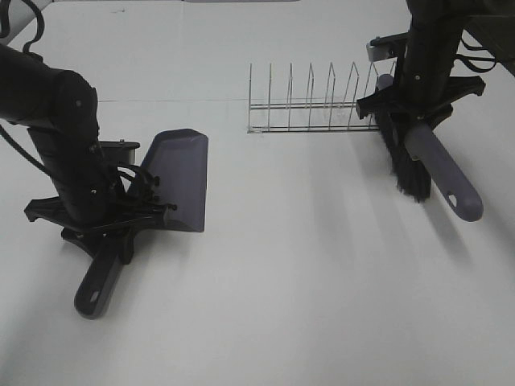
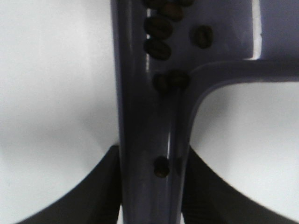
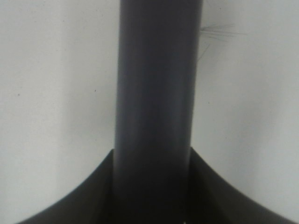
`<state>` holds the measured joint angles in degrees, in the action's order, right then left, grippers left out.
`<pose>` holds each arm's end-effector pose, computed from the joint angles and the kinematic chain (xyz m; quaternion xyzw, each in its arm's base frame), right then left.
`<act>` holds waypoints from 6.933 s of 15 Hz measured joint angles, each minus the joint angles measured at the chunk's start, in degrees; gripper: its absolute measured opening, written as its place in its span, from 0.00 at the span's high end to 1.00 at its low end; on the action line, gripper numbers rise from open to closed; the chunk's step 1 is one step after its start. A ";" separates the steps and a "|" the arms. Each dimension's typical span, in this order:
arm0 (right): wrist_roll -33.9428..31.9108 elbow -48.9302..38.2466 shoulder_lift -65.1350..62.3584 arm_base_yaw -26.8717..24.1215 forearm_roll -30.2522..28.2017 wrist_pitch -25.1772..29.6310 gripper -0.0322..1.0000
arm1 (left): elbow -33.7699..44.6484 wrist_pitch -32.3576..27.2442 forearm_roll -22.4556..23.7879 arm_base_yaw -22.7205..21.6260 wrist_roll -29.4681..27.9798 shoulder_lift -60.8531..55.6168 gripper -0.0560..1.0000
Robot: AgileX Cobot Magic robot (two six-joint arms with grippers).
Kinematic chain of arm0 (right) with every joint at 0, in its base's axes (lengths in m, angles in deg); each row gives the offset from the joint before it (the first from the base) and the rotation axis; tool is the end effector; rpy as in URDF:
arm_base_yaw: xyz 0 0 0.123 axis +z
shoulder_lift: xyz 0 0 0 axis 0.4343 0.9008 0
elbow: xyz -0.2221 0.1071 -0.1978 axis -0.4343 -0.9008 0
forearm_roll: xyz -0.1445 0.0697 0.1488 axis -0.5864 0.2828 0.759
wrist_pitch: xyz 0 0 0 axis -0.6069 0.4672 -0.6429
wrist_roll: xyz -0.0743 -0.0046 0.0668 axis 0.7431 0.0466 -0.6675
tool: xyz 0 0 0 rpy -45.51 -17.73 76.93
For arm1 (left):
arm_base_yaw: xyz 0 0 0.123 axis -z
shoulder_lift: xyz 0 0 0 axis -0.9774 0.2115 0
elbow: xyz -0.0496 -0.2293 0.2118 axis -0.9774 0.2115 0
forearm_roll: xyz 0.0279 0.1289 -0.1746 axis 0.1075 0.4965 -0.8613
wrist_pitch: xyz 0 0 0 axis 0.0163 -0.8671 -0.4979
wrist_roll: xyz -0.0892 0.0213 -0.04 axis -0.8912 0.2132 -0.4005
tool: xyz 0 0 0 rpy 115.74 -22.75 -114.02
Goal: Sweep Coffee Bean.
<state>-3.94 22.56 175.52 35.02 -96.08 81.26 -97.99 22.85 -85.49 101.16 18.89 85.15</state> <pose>0.4537 0.0514 0.1836 -0.0516 0.9892 -0.1044 0.0886 0.3212 -0.1484 0.1342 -0.0451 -0.9977 0.0326 0.0381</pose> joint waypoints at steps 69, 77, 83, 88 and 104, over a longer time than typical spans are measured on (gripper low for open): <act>14.38 -71.05 -130.12 -1.83 20.28 8.77 0.25 | 37.18 -22.57 6.99 4.01 11.86 -120.32 0.25; 15.70 -73.34 -130.12 -1.83 20.40 1.66 0.25 | 39.94 -14.73 5.21 4.01 14.50 -120.32 0.25; 15.70 -73.34 -130.12 -1.83 20.40 1.43 0.25 | 39.94 -14.67 2.52 4.01 15.87 -120.32 0.25; 15.70 -73.34 -130.12 -1.83 20.40 1.43 0.25 | 39.94 -14.67 2.52 4.01 15.87 -120.32 0.25; 15.70 -73.34 -130.12 -5.79 20.40 1.38 0.25 | 39.94 -14.61 2.52 -19.19 15.93 -120.32 0.25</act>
<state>11.76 -50.77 45.40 29.24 -75.68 82.64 -58.05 8.24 -82.97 81.97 34.82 -35.17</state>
